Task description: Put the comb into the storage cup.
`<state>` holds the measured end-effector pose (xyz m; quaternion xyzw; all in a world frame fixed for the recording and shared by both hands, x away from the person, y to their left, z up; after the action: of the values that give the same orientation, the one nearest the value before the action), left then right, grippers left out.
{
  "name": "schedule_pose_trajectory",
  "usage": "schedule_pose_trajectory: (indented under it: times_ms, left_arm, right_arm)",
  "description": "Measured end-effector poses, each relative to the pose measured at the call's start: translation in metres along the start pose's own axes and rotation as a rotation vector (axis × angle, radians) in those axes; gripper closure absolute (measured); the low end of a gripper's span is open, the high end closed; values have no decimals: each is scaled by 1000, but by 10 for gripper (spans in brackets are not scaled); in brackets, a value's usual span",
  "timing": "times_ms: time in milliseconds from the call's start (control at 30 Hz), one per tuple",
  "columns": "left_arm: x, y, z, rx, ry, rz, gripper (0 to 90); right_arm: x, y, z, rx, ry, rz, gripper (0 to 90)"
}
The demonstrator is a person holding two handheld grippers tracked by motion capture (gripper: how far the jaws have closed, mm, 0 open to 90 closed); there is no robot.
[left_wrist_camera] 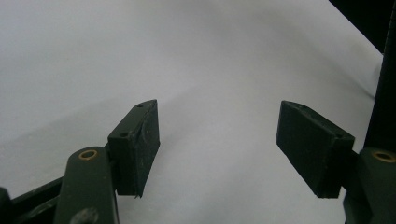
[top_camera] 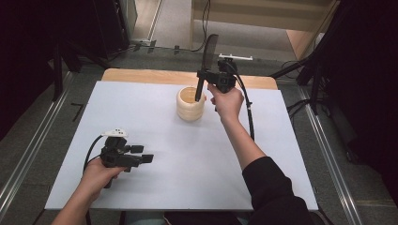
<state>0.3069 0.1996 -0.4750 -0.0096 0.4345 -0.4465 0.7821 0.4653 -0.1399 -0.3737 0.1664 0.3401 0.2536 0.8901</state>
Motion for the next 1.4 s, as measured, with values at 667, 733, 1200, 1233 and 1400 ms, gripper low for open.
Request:
schedule_pose_trajectory:
  times_ms: [667,733,1200,1233,1400]
  left_arm:
    - [2,0,0,3,7,-5,308]
    - [2,0,0,3,6,-7,307]
    - [2,2,0,-1,4,-16,307]
    - [2,2,0,-1,6,-14,308]
    - [3,1,0,3,10,-15,308]
  right_arm:
    - [25,-5,9,-24,-31,-52,700]
    - [27,-6,9,-24,-34,-56,700]
    - [48,-5,0,-43,-32,-52,701]
    - [49,-5,-2,-46,-32,-53,700]
    - [53,-5,-8,-80,-33,-51,701]
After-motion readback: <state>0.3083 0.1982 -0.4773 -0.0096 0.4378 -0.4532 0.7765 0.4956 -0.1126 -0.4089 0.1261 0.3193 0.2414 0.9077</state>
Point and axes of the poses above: each handheld gripper's, and its own axes: x roughly forward along the jaws, z roughly out of its top, y roughly to its left, the point moved 1 cm from there along x, roughly forward along the jaws, and after that the axes turned 3 degrees about y, right-handed, at the moved point
